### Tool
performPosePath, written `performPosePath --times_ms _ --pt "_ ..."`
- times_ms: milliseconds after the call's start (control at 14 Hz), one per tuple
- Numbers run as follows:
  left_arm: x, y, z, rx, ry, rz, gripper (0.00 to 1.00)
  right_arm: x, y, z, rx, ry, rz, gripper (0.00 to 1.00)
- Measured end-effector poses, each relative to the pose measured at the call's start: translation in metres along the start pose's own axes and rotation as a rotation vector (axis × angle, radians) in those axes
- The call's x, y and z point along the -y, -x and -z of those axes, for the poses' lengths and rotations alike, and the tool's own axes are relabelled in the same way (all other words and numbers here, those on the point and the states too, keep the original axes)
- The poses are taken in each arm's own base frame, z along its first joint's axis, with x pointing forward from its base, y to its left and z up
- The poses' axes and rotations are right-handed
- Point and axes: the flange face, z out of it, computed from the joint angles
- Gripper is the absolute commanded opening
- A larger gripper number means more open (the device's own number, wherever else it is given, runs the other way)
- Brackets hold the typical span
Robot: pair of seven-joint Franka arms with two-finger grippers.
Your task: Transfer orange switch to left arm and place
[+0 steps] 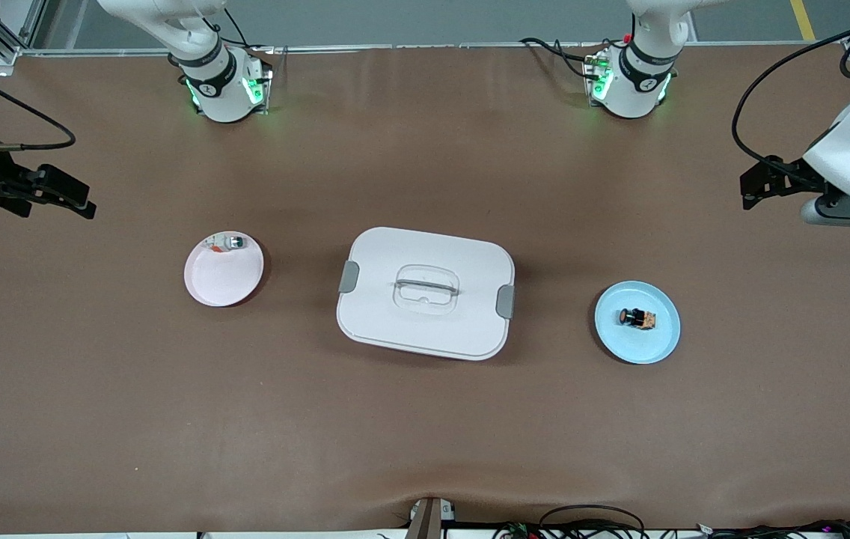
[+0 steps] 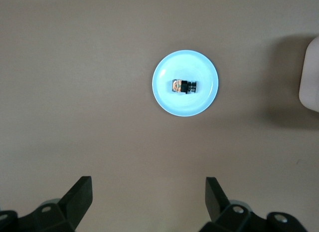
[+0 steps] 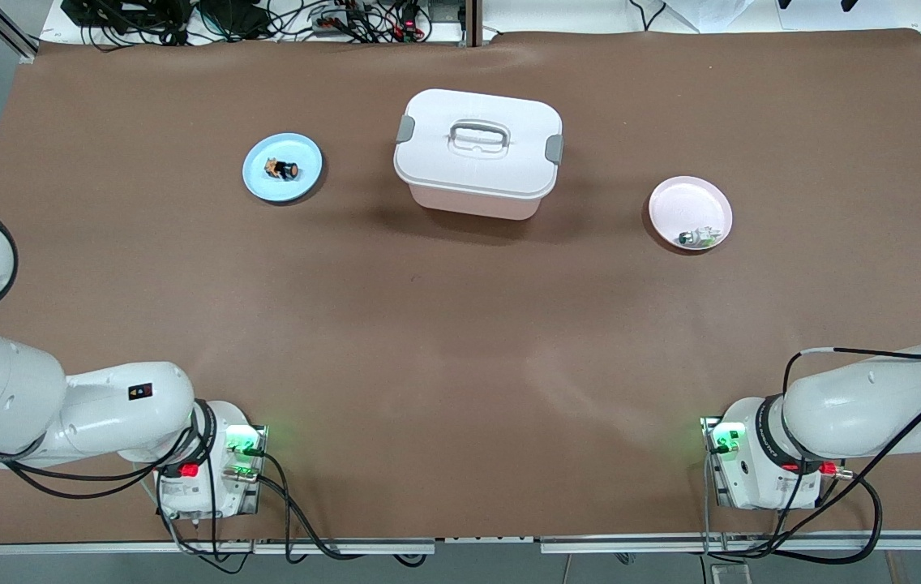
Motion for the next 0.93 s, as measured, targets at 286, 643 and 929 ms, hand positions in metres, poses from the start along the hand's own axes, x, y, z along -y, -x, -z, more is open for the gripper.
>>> performPosePath --times_ms 286,643,929 --pt "-0.001 0.004 0.003 0.025 0.001 0.043 1.00 0.000 0.000 0.000 0.000 0.000 0.026 1.00" --pt "-0.022 0.005 0.006 0.029 0.004 0.133 1.00 0.001 0.000 0.000 0.000 0.002 0.097 1.00" --pt "-0.019 0.008 0.010 0.025 0.031 0.144 1.00 0.000 0.000 0.000 -0.002 0.004 0.134 1.00"
